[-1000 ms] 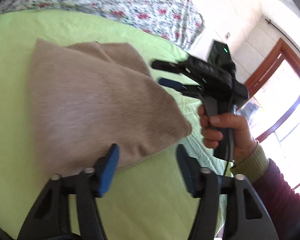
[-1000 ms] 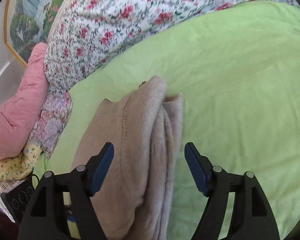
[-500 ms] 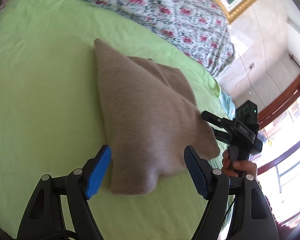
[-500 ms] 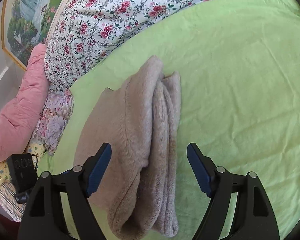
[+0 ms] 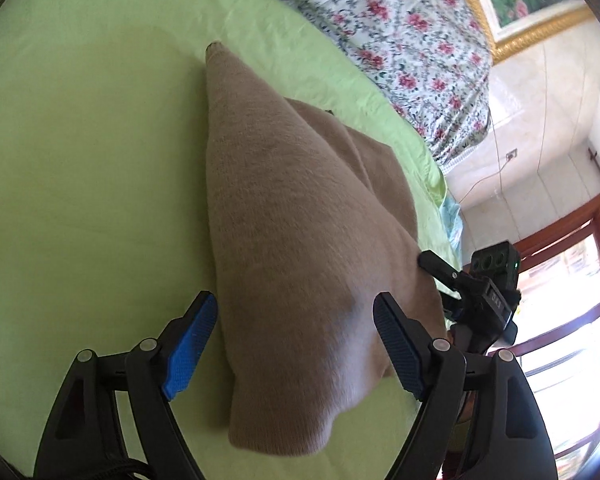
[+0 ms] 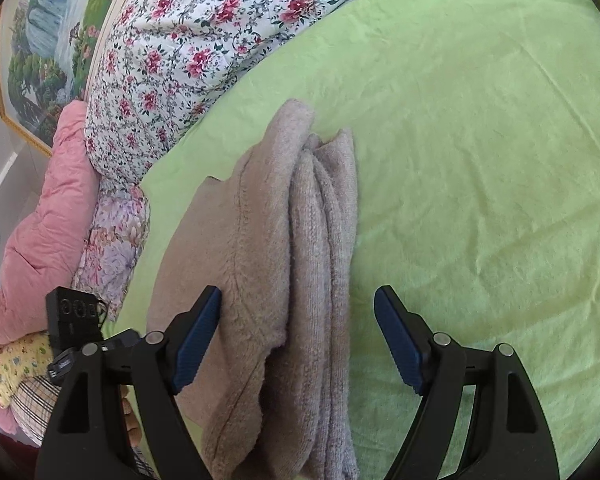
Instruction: Fold small clothes
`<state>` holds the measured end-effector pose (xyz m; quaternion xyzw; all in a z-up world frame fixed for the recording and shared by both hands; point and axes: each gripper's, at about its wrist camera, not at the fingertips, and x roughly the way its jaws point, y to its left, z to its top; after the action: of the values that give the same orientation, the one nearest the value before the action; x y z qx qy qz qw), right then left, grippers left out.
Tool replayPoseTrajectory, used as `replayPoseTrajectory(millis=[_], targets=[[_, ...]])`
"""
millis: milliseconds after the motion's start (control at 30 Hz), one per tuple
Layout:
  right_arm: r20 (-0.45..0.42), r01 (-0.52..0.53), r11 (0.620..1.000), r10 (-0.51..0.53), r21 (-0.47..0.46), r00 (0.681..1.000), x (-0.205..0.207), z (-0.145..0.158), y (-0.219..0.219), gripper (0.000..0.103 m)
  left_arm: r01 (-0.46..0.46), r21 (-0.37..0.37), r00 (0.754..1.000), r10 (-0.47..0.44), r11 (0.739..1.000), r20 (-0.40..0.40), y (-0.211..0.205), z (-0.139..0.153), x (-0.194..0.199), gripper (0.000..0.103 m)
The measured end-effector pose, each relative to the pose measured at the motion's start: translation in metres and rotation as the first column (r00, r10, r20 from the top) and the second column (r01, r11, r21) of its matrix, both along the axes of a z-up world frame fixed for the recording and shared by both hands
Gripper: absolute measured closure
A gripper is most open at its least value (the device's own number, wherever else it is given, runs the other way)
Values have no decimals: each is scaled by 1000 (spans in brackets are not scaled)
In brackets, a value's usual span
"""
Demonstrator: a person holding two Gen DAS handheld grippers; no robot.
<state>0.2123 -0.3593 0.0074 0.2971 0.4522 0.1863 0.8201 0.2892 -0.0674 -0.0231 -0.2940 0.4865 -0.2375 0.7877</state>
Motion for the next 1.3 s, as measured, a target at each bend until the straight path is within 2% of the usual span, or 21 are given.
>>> replayPoseTrajectory(millis=[100,233,433,500,533,567,633,667,700,733,800,867,1000,1300], targets=[[-9,1,1000,-1,4,1000,8,-1,-1,22,-9,-34,999,8,999,-35,3,-10,12,21],[-23,-2,1000,3,21,1000,18,-4,0,21,-19,-48,998,16,999,-63,2,-25,25,12],[-31,-19,1000,20,25,999,27,-11,4,20,-16,-74,1000,14,997,-27,2,-35,32,12],[-23,-23,999,24,27,999,29,-13,5,20,-10,-64,1000,10,998,-11,0,-34,32,15],[-20,-28,999,28,25,999,30,-14,6,20,-2,-54,1000,2,999,0,-3,-34,33,23],[-20,-36,999,36,18,999,31,-15,9,20,16,-61,1000,-16,998,3,-7,-35,35,37],[-27,-57,998,57,-3,998,33,-16,14,20,23,-69,1000,-23,997,-5,-10,-39,38,41],[-34,-73,997,72,-12,997,33,-16,17,24,25,-65,1000,-24,998,6,-11,-38,38,44],[-48,-92,996,92,3,995,34,-18,20,41,27,-58,999,-26,998,19,-12,-36,38,46],[-66,-100,994,103,38,992,35,-21,21,50,26,-49,999,-25,998,32,-13,-35,36,49],[-67,-89,995,92,45,993,32,-21,22,59,22,-49,999,-20,999,46,-12,-31,31,53],[-40,-80,996,81,38,996,25,-13,25,64,16,-58,998,-13,998,54,-9,-25,27,57],[2,-87,995,87,45,996,7,6,41,68,18,-69,998,-13,997,68,9,-11,10,59],[68,-193,974,186,122,980,-38,14,127,68,-20,26,985,16,999,172,89,32,-72,59]])
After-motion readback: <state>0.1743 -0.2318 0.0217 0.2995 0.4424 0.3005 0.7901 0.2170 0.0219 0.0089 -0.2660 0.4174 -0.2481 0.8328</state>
